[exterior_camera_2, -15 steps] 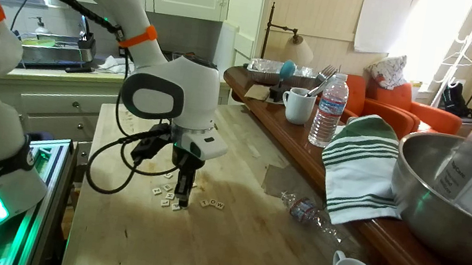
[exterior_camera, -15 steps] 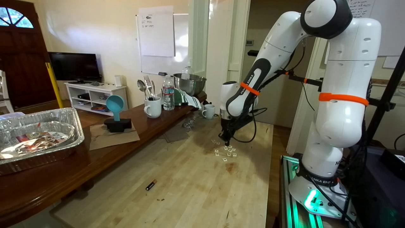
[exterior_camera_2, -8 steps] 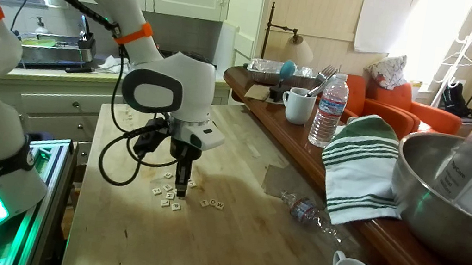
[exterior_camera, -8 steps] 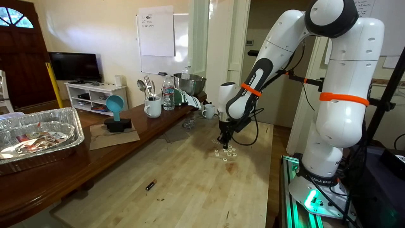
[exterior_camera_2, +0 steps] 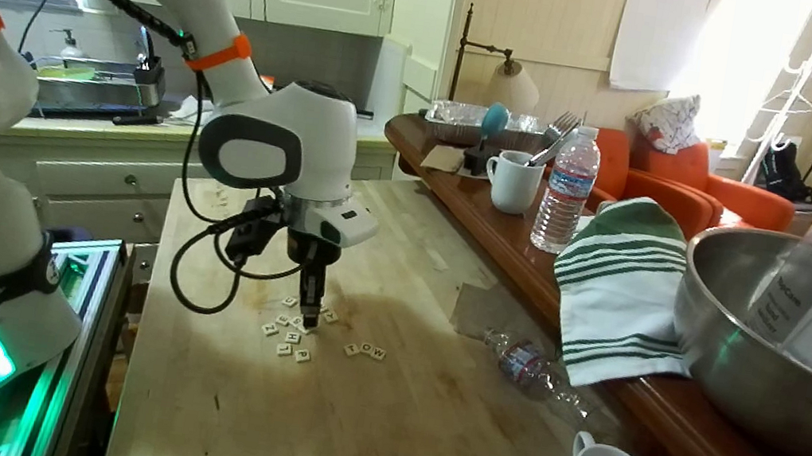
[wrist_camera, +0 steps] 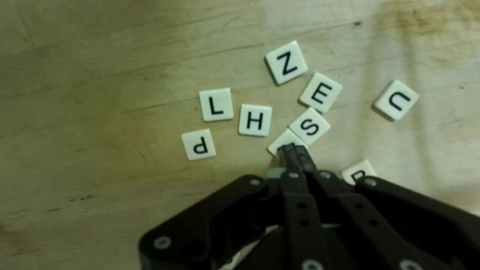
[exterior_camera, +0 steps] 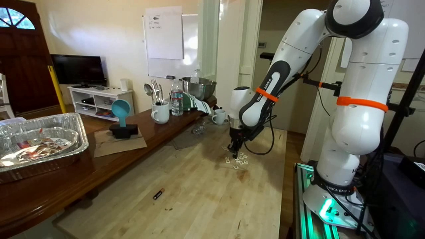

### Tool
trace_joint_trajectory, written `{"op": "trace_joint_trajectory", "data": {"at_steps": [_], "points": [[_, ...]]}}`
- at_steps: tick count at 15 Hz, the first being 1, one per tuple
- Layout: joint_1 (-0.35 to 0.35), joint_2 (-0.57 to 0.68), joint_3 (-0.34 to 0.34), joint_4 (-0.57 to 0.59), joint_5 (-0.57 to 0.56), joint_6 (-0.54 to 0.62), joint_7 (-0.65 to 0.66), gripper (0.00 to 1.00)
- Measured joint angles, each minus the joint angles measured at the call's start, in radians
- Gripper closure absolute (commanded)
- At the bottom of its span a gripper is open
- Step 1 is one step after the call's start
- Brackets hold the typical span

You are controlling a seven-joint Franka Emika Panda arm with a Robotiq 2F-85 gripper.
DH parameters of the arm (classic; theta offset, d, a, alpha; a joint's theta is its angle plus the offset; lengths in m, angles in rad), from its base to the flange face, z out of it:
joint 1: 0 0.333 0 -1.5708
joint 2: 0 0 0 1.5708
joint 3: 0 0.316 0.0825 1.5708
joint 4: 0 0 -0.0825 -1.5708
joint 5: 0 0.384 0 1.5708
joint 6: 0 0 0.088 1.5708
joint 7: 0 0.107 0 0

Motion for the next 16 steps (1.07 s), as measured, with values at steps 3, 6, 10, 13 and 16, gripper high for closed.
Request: {"op": "trace_joint_trajectory", "data": {"at_steps": [3,6,10,13,16], "points": [[0.0,0.0,0.004,0.005,-0.001,0.081,-0.002,1.0],[0.0,0.0,0.004,0.007,-0.004,0.106,-0.009,1.0],[-0.008,0.007,-0.009,0.005,-0.019,0.105,-0.062,1.0],[-0.018,0.01,-0.026,0.009,-0.033,0.105,-0.099,1.0],[-0.024,0.018,-0.037,0.023,-0.034,0.105,-0.133,1.0]]}}
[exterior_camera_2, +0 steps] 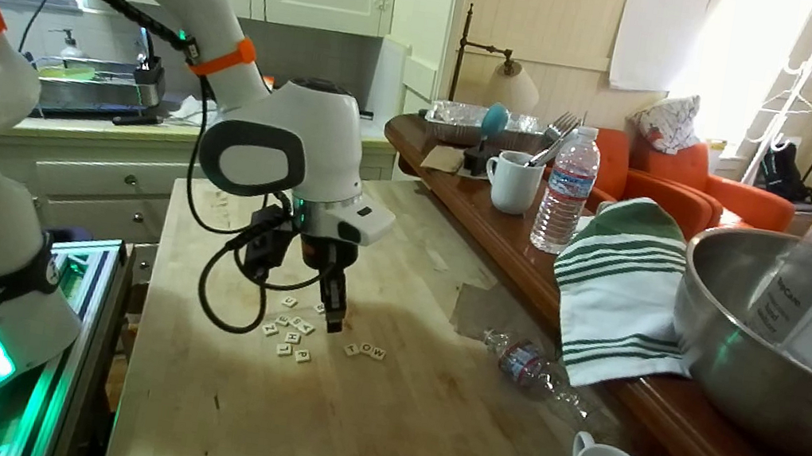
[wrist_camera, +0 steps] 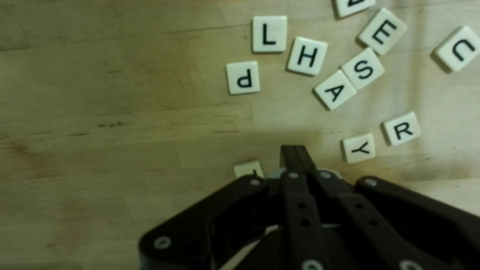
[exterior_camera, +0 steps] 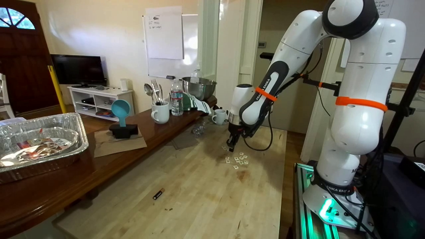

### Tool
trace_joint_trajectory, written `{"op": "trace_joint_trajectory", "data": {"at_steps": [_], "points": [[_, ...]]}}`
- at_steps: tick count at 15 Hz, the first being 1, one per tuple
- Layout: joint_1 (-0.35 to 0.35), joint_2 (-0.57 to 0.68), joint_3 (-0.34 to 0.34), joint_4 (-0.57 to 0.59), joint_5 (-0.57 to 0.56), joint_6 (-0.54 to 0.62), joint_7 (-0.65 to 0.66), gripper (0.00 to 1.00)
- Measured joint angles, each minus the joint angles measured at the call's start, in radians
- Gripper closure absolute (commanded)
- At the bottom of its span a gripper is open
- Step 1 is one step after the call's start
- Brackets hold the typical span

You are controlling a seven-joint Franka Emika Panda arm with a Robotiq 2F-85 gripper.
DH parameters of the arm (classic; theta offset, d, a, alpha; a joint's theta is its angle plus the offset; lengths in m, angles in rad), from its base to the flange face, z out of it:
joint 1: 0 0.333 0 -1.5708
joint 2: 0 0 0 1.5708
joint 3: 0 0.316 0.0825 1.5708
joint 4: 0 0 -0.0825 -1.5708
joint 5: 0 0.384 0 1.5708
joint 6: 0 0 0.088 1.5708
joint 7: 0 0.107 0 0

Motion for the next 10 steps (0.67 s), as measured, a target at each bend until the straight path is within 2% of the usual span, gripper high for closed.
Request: {"op": "trace_joint_trajectory", "data": {"at_steps": [10], "points": [[-0.016,0.071,-0.013,0.068,0.0,-0.003,-0.127,1.0]]}}
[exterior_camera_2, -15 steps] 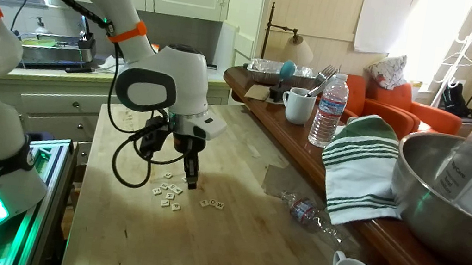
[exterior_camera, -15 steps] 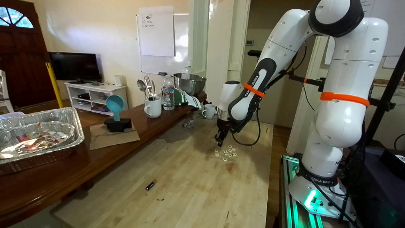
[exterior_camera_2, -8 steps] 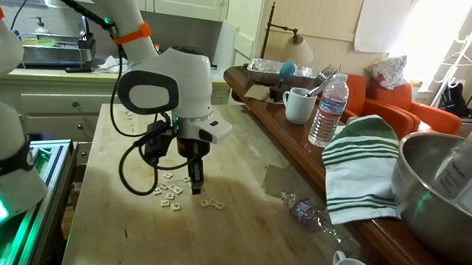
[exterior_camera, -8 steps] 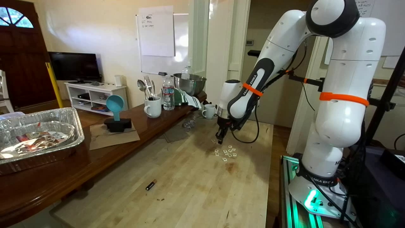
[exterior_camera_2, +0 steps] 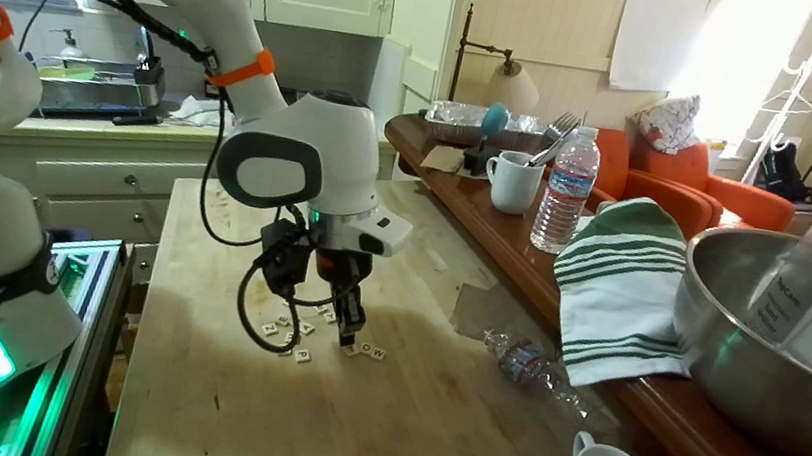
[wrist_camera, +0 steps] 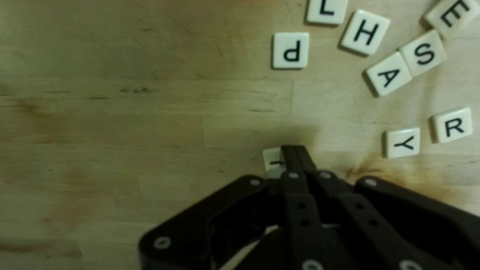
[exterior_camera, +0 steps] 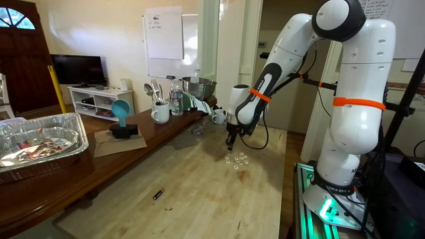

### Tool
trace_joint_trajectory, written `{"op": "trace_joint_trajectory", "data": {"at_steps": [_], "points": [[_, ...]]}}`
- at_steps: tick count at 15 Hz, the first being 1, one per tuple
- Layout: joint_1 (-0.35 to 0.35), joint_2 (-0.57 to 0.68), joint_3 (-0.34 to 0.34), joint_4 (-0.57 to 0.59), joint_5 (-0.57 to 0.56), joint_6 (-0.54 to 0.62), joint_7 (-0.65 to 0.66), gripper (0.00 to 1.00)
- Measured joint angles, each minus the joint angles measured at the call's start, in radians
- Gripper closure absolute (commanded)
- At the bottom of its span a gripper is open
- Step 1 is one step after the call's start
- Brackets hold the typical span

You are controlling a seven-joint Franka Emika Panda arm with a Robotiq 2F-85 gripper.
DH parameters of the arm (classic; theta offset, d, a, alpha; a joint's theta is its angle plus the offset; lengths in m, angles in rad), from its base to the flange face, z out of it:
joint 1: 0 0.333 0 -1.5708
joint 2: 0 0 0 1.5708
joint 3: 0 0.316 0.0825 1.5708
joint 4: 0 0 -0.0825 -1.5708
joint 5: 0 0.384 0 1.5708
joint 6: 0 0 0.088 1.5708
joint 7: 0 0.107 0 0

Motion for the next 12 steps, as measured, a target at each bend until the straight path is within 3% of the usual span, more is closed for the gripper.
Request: {"op": "trace_joint_trajectory", "data": {"at_steps": [12], "points": [[-0.002,0.044,0.004,0.051,0.007,-0.027,-0.059,1.0]]}}
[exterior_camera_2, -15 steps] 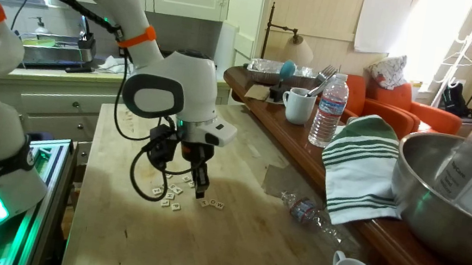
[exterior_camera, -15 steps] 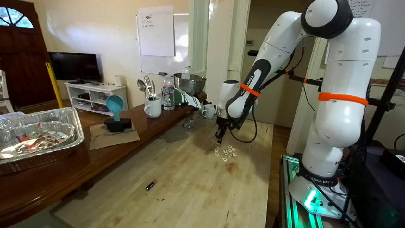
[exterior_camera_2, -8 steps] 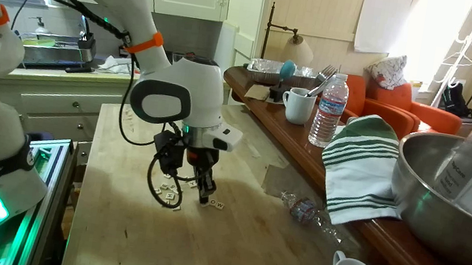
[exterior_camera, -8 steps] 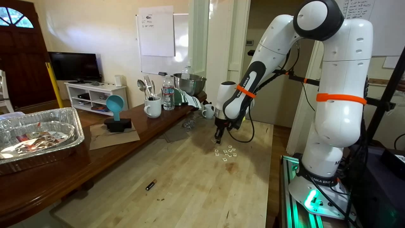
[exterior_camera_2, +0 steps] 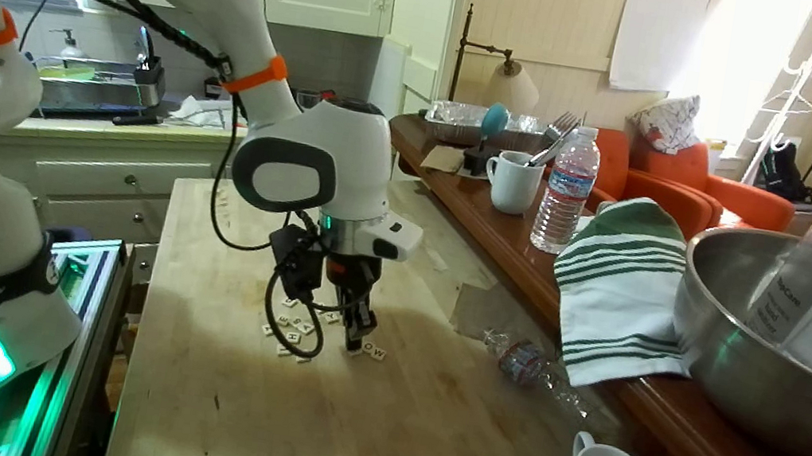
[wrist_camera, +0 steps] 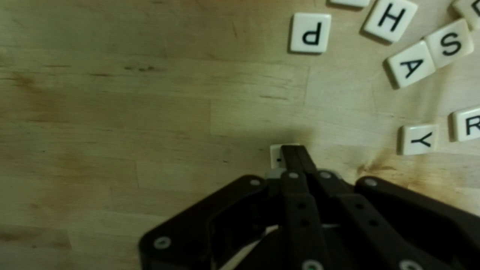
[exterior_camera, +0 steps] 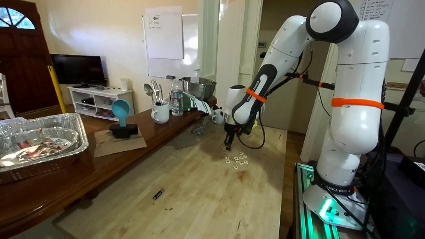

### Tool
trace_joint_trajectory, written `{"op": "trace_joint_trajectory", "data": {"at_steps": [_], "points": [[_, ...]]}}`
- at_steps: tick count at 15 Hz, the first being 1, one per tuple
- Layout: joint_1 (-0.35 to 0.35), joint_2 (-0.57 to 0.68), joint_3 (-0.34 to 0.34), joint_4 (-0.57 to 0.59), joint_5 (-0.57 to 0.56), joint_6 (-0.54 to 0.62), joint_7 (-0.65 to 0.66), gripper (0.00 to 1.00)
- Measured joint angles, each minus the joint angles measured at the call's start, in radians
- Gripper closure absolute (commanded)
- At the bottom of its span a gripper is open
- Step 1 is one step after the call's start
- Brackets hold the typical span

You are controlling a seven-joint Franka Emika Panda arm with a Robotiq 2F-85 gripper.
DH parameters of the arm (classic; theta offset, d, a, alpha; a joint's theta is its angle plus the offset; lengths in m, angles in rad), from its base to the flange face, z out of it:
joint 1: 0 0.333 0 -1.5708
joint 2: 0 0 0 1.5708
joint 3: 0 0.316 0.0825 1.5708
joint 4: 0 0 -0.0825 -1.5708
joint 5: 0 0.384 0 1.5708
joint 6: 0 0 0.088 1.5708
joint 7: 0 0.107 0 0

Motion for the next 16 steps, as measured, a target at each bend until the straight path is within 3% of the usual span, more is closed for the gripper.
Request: {"op": "trace_joint_trajectory", "data": {"at_steps": [5,16], "points": [[0.0,0.0,0.004,0.017,0.028,-0.053,0.042,1.0],[0.0,0.0,0.034,0.019,0.24,-0.059,0.13,1.0]]}}
